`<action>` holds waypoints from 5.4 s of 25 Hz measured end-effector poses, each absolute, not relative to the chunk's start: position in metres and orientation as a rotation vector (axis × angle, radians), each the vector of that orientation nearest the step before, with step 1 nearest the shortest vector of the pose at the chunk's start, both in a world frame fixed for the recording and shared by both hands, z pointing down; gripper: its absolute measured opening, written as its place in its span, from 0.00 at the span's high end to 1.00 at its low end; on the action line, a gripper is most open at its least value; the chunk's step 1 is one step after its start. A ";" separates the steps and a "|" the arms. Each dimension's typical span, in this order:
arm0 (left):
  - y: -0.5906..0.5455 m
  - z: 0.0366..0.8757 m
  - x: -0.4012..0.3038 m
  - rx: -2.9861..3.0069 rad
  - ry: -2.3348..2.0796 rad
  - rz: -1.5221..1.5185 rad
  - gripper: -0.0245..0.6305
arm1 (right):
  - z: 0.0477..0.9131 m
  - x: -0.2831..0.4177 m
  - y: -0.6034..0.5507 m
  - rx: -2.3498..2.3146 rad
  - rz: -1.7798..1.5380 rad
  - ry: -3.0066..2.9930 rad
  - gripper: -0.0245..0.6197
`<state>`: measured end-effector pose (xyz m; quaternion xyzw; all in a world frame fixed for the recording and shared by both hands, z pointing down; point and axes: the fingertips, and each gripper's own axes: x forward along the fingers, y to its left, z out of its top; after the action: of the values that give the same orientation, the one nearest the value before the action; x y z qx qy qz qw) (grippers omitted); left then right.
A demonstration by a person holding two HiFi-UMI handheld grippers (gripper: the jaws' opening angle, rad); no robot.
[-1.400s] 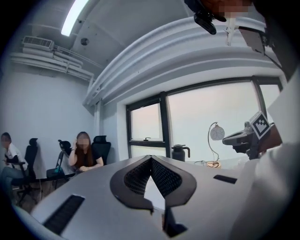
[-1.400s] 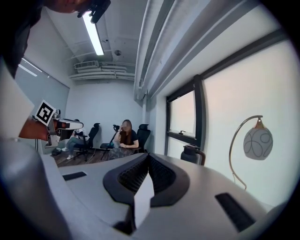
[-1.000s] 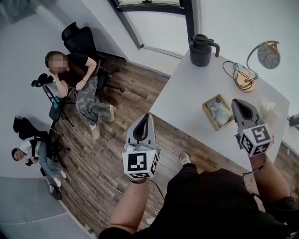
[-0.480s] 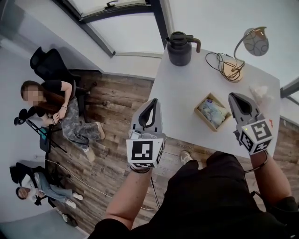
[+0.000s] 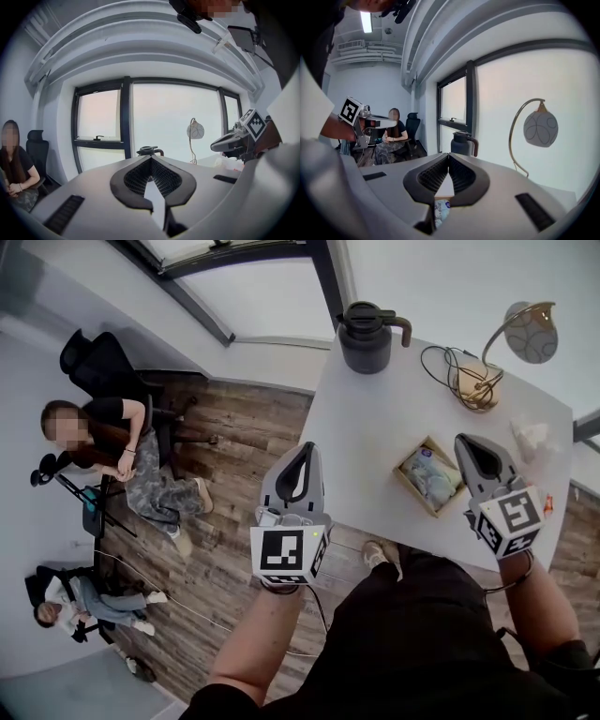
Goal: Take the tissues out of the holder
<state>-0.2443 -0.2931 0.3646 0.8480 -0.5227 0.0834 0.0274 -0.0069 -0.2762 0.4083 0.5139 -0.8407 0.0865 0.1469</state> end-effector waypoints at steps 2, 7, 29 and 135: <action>-0.296 0.370 -0.243 2.605 -1.629 0.261 0.96 | 0.425 -0.013 -0.279 1.432 0.277 -2.417 0.95; -0.299 0.395 -0.242 2.563 -1.643 0.295 0.96 | 0.470 -0.020 -0.281 1.330 0.339 -2.328 0.95; -0.326 0.475 -0.268 2.412 -1.684 0.394 0.96 | 0.583 -0.032 -0.279 1.030 0.472 -2.153 0.82; -0.292 0.364 -0.214 2.609 -1.662 0.251 0.96 | 0.460 -0.016 -0.271 1.301 0.206 -2.144 0.95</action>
<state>-0.2141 -0.2922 0.3644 0.8404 -0.5355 0.0807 0.0192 -0.0163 -0.2713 0.4595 0.4919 -0.8108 0.0780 0.3075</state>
